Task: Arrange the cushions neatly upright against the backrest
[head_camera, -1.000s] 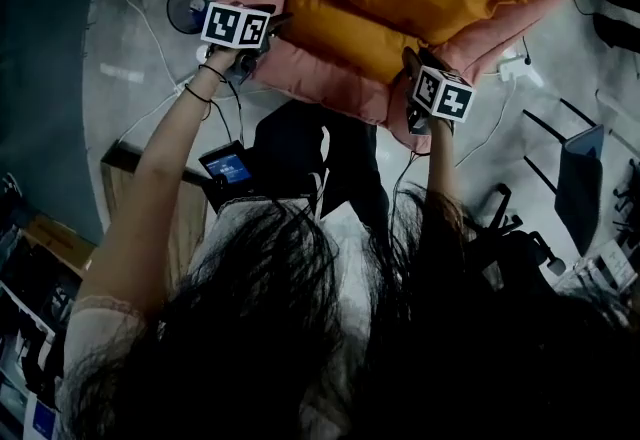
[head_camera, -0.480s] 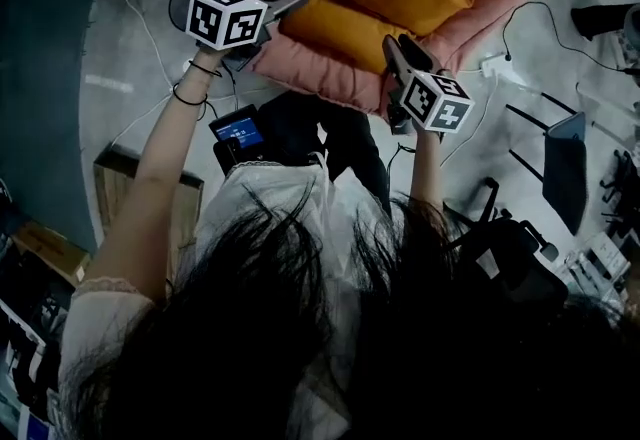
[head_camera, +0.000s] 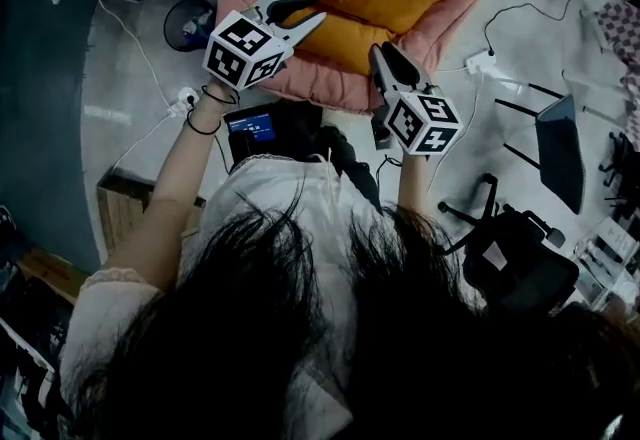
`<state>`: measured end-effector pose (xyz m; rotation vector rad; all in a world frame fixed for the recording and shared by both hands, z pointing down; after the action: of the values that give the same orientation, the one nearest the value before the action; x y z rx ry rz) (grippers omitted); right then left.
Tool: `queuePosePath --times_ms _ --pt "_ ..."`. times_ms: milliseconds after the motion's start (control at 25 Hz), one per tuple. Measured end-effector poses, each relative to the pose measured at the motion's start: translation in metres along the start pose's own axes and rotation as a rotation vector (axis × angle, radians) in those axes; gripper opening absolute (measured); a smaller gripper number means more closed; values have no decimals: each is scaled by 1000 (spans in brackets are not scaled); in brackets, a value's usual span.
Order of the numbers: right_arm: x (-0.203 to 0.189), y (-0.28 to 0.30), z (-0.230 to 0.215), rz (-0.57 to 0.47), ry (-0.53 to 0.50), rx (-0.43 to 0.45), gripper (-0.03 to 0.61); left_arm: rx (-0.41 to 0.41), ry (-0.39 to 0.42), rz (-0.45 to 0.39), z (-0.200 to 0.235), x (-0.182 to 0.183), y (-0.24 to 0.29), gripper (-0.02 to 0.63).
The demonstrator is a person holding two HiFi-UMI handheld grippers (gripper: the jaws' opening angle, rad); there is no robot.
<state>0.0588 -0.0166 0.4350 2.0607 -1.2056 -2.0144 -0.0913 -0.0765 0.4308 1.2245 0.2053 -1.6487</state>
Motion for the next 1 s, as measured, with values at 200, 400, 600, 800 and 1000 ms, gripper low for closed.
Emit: queuePosePath --times_ms 200,400,600,800,1000 --pt "-2 -33 10 -39 -9 -2 89 -22 54 -2 -42 1 -1 106" --pt "-15 -86 26 -94 -51 -4 84 -36 89 -40 -100 -8 -9 106" --pt "-36 -151 45 -162 -62 -22 78 -32 85 -97 -167 -36 -34 101" --pt "-59 -202 64 -210 -95 -30 77 -29 78 -138 -227 -64 -61 89" --pt "-73 -238 80 -261 -89 -24 74 -15 96 -154 -268 -78 -85 82"
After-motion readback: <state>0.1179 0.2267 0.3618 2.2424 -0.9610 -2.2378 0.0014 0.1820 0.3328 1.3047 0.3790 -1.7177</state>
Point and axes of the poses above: the fingertips, and each gripper's own axes: y forward along the fingers, z to its left, x out of its top, the point moved 3 cm from there along -y, backward along the fingers, and after that the axes turned 15 degrees about -y, right-handed, at the moved point
